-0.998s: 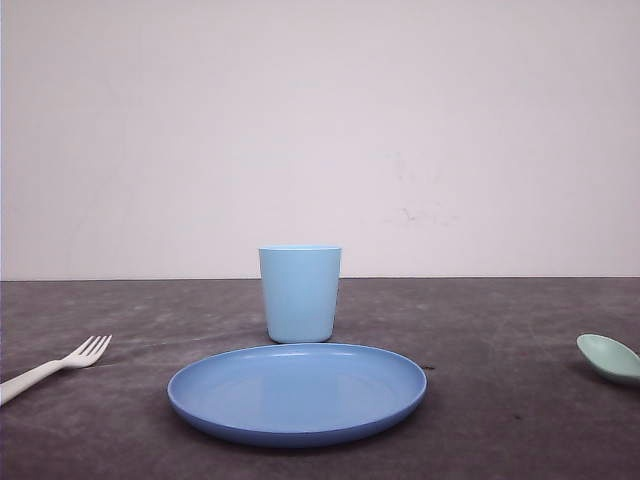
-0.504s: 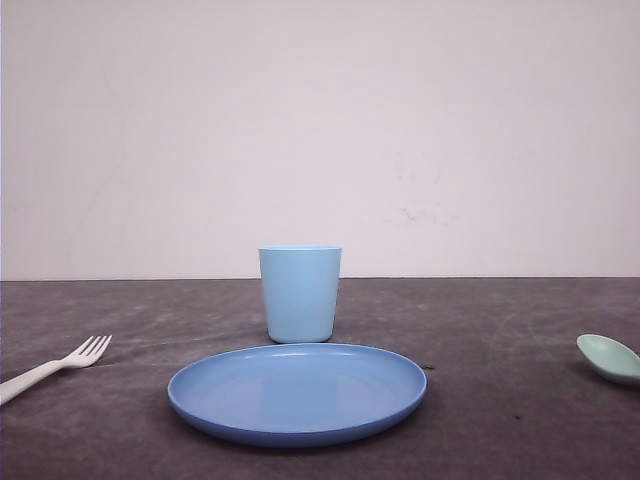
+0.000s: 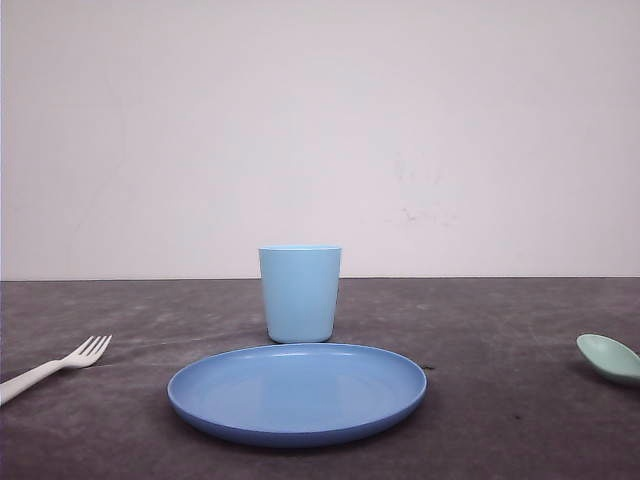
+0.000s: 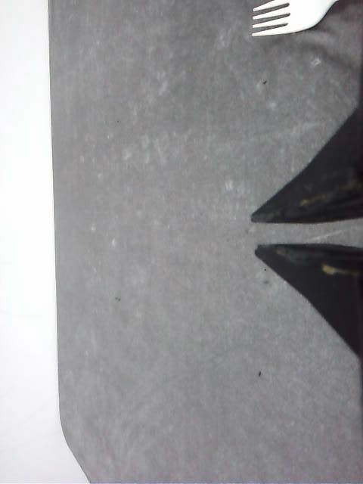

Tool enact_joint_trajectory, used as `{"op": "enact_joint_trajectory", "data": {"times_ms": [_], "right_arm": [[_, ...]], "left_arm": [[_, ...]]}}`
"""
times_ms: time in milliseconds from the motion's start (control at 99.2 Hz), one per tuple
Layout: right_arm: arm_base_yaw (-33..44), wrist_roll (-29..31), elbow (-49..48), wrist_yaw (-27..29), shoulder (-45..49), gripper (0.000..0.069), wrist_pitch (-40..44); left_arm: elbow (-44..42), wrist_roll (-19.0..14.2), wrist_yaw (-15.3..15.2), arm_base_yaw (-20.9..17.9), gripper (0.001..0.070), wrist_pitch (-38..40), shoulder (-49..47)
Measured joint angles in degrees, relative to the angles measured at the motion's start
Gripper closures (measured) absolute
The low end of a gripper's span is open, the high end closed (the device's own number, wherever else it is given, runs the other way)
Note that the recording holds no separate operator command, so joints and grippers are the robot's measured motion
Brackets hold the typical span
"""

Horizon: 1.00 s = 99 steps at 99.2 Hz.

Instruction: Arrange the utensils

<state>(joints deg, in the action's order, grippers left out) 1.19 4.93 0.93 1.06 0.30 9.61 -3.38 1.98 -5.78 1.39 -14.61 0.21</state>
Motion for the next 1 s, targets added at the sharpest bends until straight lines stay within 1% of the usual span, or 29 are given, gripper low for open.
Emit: {"op": "enact_joint_trajectory", "data": {"times_ms": [393,585,656,736,807,847,918,998], "right_arm": [[0.0,0.0,0.0,0.2,0.0,0.0687,-0.2],[0.0,0.1,0.0,0.3,0.0,0.0687,-4.7],[0.0,0.6,0.0,0.2,0.0,0.0687,-5.4],[0.0,2.3,0.0,-0.4,0.0,0.0687,-5.5],[0.0,5.0,0.0,-3.0,0.0,0.0687,-5.4],[0.0,6.7,0.0,-5.0,0.0,0.0687,-5.4],[0.0,8.9,0.0,-7.8,0.0,0.0687,-5.4],[0.0,10.1,0.0,-8.4,0.0,0.0687,-5.4]], "left_arm": [[0.0,0.0,0.0,0.0,0.0685,0.1,0.0],[0.5,-0.5,0.0,0.0,0.0685,1.6,0.0],[0.8,-2.3,0.0,0.0,0.0685,2.8,0.0],[0.9,-6.3,0.0,0.0,0.0685,3.5,0.0],[0.9,-10.4,0.0,0.0,0.0685,3.4,0.0],[0.9,-12.2,0.0,0.0,0.0685,3.3,0.0],[0.9,-14.3,0.0,0.0,0.0685,3.3,0.0],[0.9,-15.4,0.0,0.0,0.0685,3.4,0.0]]}}
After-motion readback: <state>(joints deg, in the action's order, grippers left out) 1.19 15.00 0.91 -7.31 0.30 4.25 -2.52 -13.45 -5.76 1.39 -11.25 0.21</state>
